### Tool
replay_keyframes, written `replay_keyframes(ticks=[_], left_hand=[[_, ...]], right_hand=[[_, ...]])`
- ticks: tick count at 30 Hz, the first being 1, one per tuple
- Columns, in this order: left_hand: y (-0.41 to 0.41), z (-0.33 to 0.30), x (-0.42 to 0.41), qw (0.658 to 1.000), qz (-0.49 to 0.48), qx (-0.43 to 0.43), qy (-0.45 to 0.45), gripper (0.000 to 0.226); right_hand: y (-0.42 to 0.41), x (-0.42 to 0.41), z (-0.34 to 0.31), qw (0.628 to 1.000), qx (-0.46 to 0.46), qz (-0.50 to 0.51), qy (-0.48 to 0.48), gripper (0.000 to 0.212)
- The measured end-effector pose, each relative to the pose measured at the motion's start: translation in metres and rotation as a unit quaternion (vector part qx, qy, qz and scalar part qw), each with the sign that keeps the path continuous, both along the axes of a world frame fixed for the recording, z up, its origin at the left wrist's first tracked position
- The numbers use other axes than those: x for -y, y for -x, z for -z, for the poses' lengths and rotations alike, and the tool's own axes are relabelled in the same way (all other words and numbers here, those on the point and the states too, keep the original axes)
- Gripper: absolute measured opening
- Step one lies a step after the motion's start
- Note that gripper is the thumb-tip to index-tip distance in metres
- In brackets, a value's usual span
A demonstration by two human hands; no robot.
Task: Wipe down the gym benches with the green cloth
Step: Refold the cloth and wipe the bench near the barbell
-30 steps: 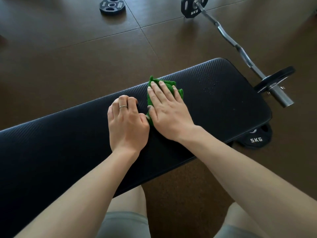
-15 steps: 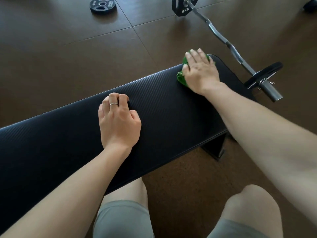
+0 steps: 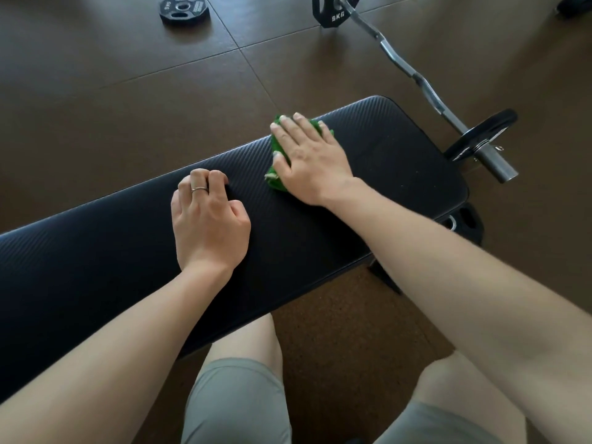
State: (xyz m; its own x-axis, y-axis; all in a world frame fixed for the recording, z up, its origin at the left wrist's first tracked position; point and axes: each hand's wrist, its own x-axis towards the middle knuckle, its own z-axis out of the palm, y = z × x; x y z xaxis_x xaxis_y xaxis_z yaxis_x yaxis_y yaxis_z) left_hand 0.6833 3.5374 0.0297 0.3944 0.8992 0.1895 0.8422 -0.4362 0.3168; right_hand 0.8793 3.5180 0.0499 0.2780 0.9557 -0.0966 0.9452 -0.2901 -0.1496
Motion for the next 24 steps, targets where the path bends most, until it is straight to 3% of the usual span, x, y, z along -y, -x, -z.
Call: replay_keyframes(ticks=[7, 12, 19, 21, 24], left_hand=[[0.001, 0.001, -0.001, 1.0, 0.003, 0.001, 0.006, 0.029], [0.001, 0.001, -0.001, 1.0, 0.008, -0.006, 0.007, 0.03], [0.001, 0.001, 0.0, 1.0, 0.018, -0.018, 0.006, 0.03], [0.001, 0.0, 0.0, 1.0, 0.018, -0.02, 0.005, 0.03], [0.0, 0.001, -0.001, 0.999, 0.022, -0.022, 0.005, 0.03]], right_hand=[[-0.096, -0.004, 0.0, 0.987, 0.023, 0.16, 0.003, 0.063], [-0.08, -0.006, 0.001, 0.964, 0.013, 0.265, 0.015, 0.067], [0.054, 0.072, 0.004, 0.991, -0.022, 0.133, -0.016, 0.067], [0.043, 0.083, 0.003, 0.994, -0.014, 0.105, -0.004, 0.066], [-0.026, 0.081, 0.001, 0.985, 0.041, 0.167, 0.015, 0.067]])
